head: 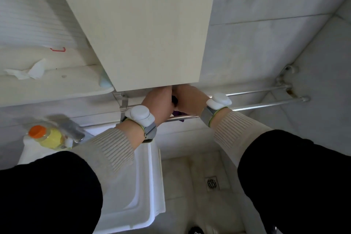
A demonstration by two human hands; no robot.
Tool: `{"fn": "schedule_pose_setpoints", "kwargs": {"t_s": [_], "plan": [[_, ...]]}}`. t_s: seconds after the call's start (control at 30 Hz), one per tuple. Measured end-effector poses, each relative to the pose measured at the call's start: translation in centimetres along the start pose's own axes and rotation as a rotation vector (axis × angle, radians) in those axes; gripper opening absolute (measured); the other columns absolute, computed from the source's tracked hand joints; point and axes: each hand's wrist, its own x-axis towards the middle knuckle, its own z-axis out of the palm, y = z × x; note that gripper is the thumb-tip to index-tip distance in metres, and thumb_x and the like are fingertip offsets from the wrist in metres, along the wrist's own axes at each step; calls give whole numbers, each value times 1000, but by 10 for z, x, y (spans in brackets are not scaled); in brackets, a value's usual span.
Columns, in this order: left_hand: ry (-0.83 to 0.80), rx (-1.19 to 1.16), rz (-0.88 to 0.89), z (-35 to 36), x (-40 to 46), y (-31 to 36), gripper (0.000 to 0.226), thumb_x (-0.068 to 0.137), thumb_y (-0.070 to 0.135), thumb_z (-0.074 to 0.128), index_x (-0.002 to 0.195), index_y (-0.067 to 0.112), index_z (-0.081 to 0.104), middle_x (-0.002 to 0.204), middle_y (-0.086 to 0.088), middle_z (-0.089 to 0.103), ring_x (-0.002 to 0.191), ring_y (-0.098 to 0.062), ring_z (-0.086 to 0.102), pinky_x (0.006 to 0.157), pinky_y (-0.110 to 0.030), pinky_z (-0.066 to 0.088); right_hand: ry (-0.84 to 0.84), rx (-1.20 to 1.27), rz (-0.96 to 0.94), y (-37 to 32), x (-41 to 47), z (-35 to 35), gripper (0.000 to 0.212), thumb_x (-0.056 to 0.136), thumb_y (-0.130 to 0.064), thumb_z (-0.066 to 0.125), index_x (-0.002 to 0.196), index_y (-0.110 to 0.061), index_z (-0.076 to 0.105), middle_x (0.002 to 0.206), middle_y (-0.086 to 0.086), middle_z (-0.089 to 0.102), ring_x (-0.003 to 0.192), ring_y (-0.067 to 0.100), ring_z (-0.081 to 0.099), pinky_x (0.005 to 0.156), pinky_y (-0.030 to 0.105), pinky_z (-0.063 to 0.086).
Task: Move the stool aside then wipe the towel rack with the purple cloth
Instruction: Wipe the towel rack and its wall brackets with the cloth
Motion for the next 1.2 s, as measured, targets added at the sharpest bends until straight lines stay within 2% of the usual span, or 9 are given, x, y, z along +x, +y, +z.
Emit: {"fn": "schedule_pose_setpoints", "kwargs": {"t_s": [0.2, 0.33, 0.53, 0.67, 0.77, 0.9, 0.97, 1.1, 1.2], "plan": [[-38, -5, 28, 16, 16, 30, 9, 83, 7, 59, 87, 8, 67, 80, -8, 70, 74, -29, 66, 70, -40, 56, 7, 46, -23, 36, -16, -18, 16, 84, -15, 66, 99, -11, 72, 88, 6, 69, 78, 28, 64, 70, 33, 50], [3, 10, 71, 23, 23, 54, 9, 87, 8, 61, 94, 6, 57, 82, -11, 65, 73, -31, 60, 64, -38, 48, -17, -14, 6, 57, -23, -26, 8, 73, -16, 66, 76, -11, 71, 74, 6, 72, 70, 29, 69, 66, 38, 58], [-11, -13, 136, 39, 44, 111, 16, 83, 4, 66, 96, 5, 57, 87, -15, 66, 77, -35, 62, 69, -47, 55, -14, -56, 60, 113, -40, -43, 8, 71, -15, 67, 65, -16, 61, 69, 7, 69, 68, 32, 69, 59, 33, 50], [-28, -3, 145, 49, 59, 138, 12, 83, 8, 65, 94, 4, 61, 86, -15, 68, 71, -32, 58, 58, -38, 43, 10, -39, 167, 133, -51, -52, 9, 86, -12, 65, 81, -19, 62, 83, 12, 66, 86, 34, 68, 71, 36, 52], [-29, 40, 141, 56, 64, 146, 15, 80, 13, 65, 94, 8, 61, 87, -15, 69, 73, -35, 62, 56, -35, 38, 45, -1, 175, 147, -59, -54, 7, 91, -13, 64, 87, -16, 60, 82, 7, 55, 85, 33, 64, 69, 33, 44], [-50, 49, 175, 55, 68, 148, 12, 79, 10, 62, 91, 6, 63, 88, -17, 70, 81, -40, 65, 59, -36, 36, 81, 73, 318, 139, -55, -45, 8, 92, -9, 59, 88, -12, 66, 89, 9, 66, 95, 36, 68, 73, 31, 47], [-71, 62, 226, 54, 70, 150, 10, 79, 7, 60, 87, 5, 66, 88, -19, 71, 82, -41, 67, 60, -36, 39, 151, 87, 443, 139, -54, -40, 18, 90, -9, 56, 101, -9, 70, 103, 12, 72, 100, 35, 68, 81, 33, 51], [-124, 169, 336, 56, 80, 166, 21, 85, 3, 54, 92, 6, 73, 94, -16, 76, 89, -37, 72, 65, -34, 45, 268, 41, 291, 147, -77, -37, 36, 76, -9, 65, 111, -3, 59, 108, 17, 66, 102, 38, 62, 89, 41, 41], [-96, 177, 391, 59, 87, 185, 22, 87, 1, 52, 93, 2, 73, 97, -18, 75, 92, -38, 71, 68, -36, 47, 392, -2, 375, 153, -85, -36, 51, 69, -11, 66, 120, -6, 60, 119, 15, 66, 115, 34, 57, 105, 42, 36]]}}
